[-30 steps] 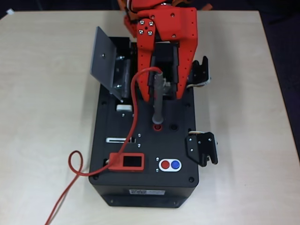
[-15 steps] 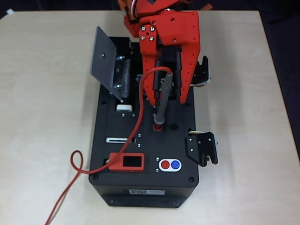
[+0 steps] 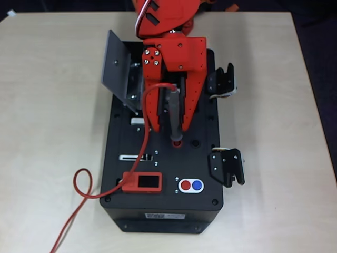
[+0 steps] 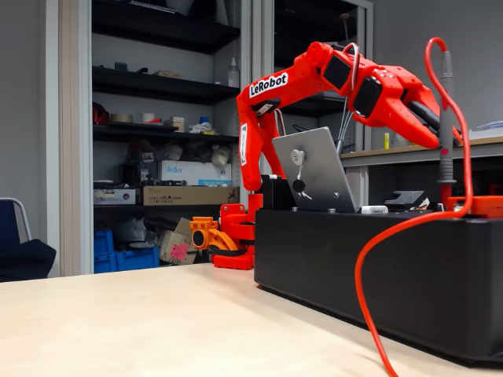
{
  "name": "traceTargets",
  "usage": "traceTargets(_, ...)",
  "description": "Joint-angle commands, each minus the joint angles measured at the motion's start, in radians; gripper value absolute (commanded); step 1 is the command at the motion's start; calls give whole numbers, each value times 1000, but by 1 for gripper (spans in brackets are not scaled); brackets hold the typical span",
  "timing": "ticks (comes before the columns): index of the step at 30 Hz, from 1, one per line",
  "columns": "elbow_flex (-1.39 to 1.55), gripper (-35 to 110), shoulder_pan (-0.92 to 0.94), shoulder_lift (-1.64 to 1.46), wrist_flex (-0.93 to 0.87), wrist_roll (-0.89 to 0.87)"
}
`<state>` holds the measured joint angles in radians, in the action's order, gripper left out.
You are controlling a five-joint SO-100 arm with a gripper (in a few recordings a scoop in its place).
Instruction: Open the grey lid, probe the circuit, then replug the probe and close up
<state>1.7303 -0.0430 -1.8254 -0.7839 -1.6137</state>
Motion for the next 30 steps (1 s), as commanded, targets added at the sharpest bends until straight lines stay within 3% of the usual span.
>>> traceTargets(1,-101,11,40,32,-18,6)
traceTargets(8,-190,10,41,110,-3,-6)
traceTargets(15,-195,0,34,112,8,-23)
traceTargets(30,-49,9,-8,3,29,-81)
